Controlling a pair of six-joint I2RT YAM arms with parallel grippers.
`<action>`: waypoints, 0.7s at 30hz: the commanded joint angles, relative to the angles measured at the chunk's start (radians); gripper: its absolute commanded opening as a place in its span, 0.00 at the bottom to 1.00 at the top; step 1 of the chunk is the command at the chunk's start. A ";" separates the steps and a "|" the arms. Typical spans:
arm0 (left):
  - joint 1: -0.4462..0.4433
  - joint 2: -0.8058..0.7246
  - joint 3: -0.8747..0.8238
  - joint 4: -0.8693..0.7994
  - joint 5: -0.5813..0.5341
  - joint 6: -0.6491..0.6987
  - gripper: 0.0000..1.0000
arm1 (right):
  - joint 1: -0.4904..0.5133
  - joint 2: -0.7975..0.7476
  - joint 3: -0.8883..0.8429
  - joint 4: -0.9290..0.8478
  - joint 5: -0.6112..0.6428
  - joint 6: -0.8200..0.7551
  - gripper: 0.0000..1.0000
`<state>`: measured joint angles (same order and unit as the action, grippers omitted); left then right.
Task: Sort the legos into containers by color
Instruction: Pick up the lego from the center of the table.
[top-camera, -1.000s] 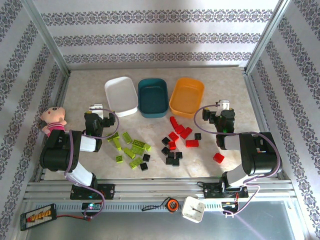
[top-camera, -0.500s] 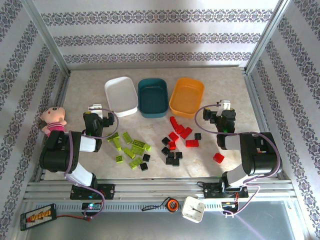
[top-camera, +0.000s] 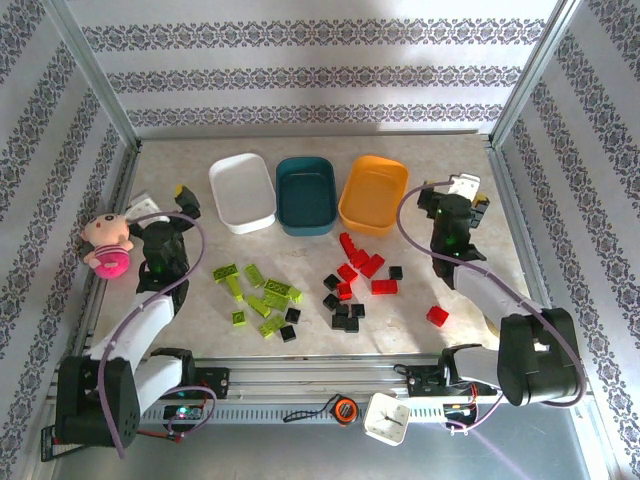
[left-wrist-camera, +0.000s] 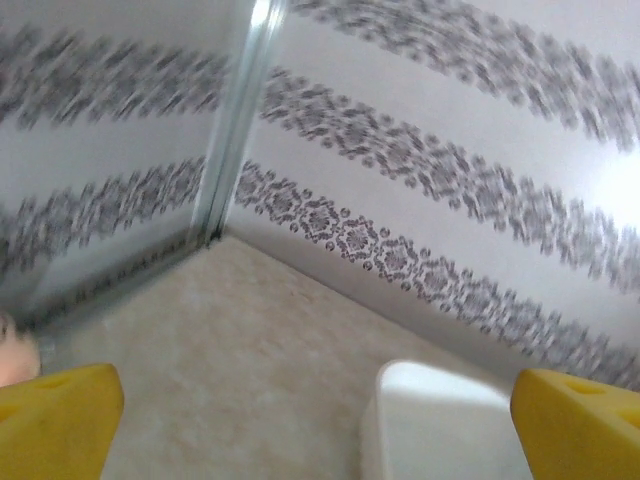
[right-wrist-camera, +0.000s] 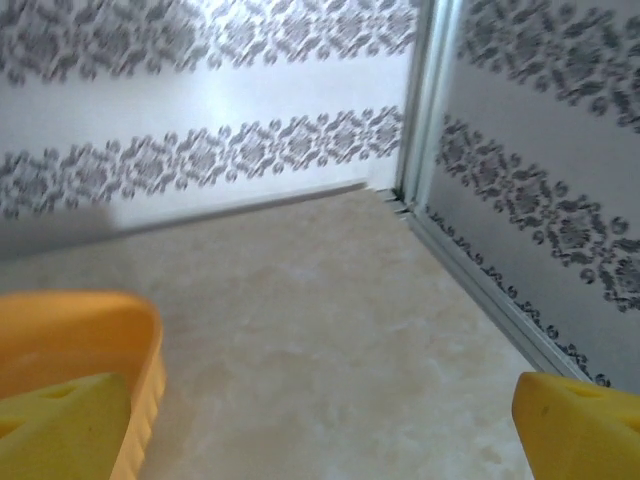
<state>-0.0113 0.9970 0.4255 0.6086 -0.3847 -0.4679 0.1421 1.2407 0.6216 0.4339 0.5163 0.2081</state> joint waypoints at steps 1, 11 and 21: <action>0.019 -0.096 -0.038 -0.150 -0.054 -0.444 0.99 | -0.060 -0.063 0.037 -0.336 0.014 0.366 0.98; 0.051 -0.232 -0.163 0.130 0.207 -0.525 0.99 | 0.005 -0.081 0.049 -0.508 -0.470 0.346 0.98; 0.051 -0.248 -0.070 -0.128 0.556 -0.479 0.97 | 0.339 0.248 0.285 -0.647 -0.650 0.113 0.78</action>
<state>0.0284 0.7261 0.2920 0.5728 -0.0193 -0.9619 0.4358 1.4029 0.8268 -0.1387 -0.0605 0.4065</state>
